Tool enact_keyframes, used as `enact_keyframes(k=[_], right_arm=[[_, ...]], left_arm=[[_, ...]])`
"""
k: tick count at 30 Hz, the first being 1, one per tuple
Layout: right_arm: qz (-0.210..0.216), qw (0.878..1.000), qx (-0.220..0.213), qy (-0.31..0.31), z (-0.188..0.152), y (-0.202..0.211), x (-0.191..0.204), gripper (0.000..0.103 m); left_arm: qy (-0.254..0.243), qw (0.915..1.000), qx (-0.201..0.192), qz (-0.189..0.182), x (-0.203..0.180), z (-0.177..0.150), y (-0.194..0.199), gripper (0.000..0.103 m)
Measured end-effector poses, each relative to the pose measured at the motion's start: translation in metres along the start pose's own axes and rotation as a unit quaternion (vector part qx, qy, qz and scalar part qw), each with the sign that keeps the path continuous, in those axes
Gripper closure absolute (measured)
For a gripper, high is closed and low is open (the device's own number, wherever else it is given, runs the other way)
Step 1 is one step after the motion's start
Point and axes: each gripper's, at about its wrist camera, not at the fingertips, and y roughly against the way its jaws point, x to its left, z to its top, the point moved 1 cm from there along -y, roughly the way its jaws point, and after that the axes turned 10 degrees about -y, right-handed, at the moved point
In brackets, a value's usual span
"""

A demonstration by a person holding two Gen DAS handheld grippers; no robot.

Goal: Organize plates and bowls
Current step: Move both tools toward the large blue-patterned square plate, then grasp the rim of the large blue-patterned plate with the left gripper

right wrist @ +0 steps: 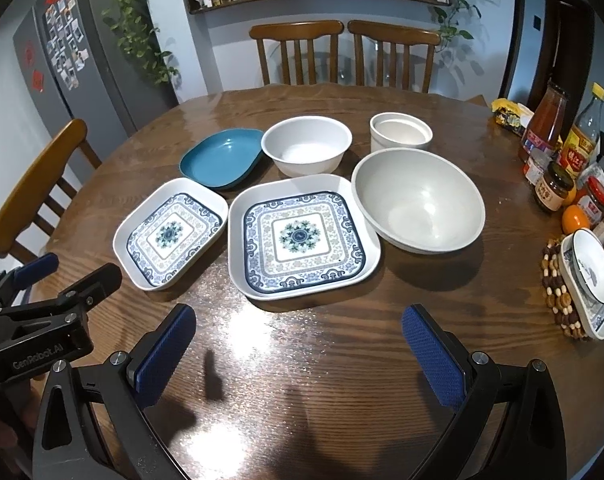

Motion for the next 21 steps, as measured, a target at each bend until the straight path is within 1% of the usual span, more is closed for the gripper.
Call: enact_keyframes(k=[14,21], right_arm=[[0.014,1.000,0.017,0.001,0.004,-0.019,0.028,0.000],[0.030,0.999,0.031,0.006,0.004,-0.037,0.054,0.000]], left_arm=[[-0.003,0.9999,0.012,-0.008,0.026,0.002,-0.022,0.001],[0.008,0.9995,0.007,-0.029,0.052,0.008,-0.037,0.001]])
